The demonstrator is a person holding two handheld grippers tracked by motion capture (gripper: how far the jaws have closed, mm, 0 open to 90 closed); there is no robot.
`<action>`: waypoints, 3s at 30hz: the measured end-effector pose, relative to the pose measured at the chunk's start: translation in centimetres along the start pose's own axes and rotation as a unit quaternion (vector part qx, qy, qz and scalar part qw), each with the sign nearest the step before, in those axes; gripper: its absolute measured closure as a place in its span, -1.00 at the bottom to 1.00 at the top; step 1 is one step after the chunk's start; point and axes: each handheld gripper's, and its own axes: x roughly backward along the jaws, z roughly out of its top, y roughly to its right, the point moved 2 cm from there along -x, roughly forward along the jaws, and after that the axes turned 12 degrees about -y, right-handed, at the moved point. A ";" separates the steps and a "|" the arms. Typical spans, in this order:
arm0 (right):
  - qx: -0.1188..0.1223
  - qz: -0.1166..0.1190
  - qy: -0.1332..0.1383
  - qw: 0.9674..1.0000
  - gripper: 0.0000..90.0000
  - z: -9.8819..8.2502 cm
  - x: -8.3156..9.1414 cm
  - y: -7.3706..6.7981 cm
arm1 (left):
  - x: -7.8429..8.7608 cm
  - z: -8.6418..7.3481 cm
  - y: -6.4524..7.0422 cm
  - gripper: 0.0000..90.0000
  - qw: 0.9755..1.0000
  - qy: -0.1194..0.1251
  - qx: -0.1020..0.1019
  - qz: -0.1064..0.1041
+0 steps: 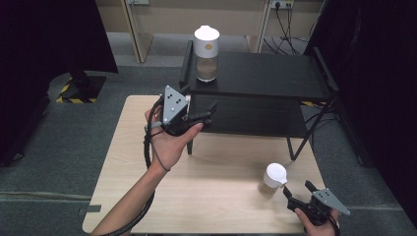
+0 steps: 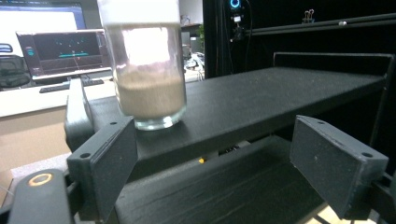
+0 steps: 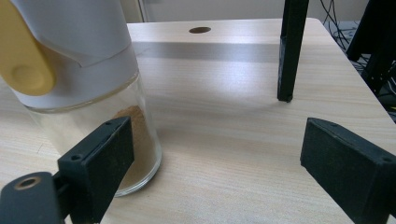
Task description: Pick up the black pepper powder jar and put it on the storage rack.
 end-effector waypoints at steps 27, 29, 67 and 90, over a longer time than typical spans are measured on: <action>0.004 -0.001 -0.001 1.000 -0.77 0.1 0.0 0.0 | -0.6 -6.2 0.2 -0.69 1.000 -0.024 -0.002 -0.018; 0.004 -0.001 -0.001 1.000 -0.77 0.0 0.0 -0.1 | -0.6 -6.7 0.2 -0.69 1.000 -0.021 -0.006 -0.020; 0.005 -0.002 -0.001 1.000 -0.77 0.0 0.0 -0.1 | -1.8 -15.4 0.4 -0.71 0.997 -0.068 0.008 -0.026; 0.005 -0.003 -0.002 1.000 -0.77 0.1 0.0 -0.2 | -2.1 -21.3 0.9 -0.71 0.992 -0.121 0.031 -0.023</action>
